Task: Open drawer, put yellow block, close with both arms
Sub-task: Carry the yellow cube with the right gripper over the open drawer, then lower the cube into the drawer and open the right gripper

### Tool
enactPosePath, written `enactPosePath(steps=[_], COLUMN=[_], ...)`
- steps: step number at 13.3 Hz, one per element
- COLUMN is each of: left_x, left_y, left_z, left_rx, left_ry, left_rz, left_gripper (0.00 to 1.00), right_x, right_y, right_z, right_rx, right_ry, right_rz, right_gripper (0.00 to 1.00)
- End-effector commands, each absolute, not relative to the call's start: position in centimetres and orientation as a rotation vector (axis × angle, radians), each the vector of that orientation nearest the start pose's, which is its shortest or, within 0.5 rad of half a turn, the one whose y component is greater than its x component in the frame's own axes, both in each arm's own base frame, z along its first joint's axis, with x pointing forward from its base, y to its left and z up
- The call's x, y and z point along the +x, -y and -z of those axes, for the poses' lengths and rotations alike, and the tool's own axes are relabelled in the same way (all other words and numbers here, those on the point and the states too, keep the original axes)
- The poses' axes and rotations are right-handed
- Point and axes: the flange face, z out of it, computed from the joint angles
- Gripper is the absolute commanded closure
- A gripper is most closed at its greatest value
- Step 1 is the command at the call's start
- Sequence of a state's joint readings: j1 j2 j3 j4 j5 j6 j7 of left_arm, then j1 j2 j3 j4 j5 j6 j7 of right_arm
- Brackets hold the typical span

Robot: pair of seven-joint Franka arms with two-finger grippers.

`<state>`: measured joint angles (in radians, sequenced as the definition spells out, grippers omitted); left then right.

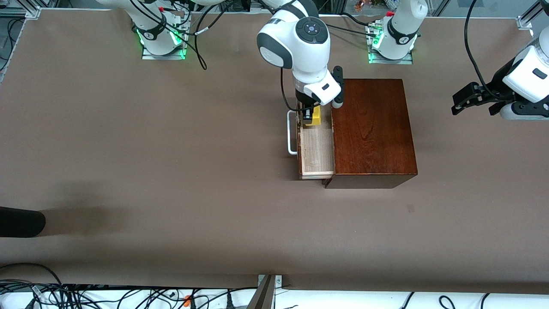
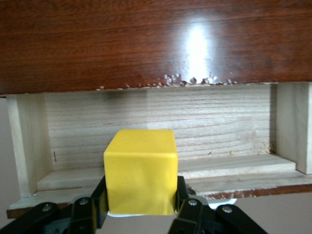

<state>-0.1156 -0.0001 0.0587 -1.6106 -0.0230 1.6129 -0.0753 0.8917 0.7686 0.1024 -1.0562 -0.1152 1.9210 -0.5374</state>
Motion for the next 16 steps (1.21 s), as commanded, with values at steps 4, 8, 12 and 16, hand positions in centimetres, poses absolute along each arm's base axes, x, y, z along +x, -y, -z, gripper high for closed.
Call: enactPosePath(steps=[4,8,12,16], left_x=[56.2,56.2,56.2,56.2], left_y=[3.4,3.5,3.5,3.5], left_z=[-61.5,-61.4,-61.5,-61.5], left_rx=[-3.178,-3.178,-3.178,-3.178], left_ry=[0.031,0.029,0.029,0.029], left_rz=[0.016,0.013,0.016,0.016], left_gripper=[0.00,0.00,0.00,0.00], right_x=[44.5,44.3,44.1,44.5], right_y=[-63.5,-63.6,-63.9,-63.7], right_z=[-36.8,-34.5,-33.3,-33.5], right_rx=[-2.295,-2.304,-2.300,-2.308], right_ry=[2.243,2.285,2.299,2.313], right_rz=[0.138,0.092,0.088,0.098], right_gripper=[1.00,1.00,1.00,0.01])
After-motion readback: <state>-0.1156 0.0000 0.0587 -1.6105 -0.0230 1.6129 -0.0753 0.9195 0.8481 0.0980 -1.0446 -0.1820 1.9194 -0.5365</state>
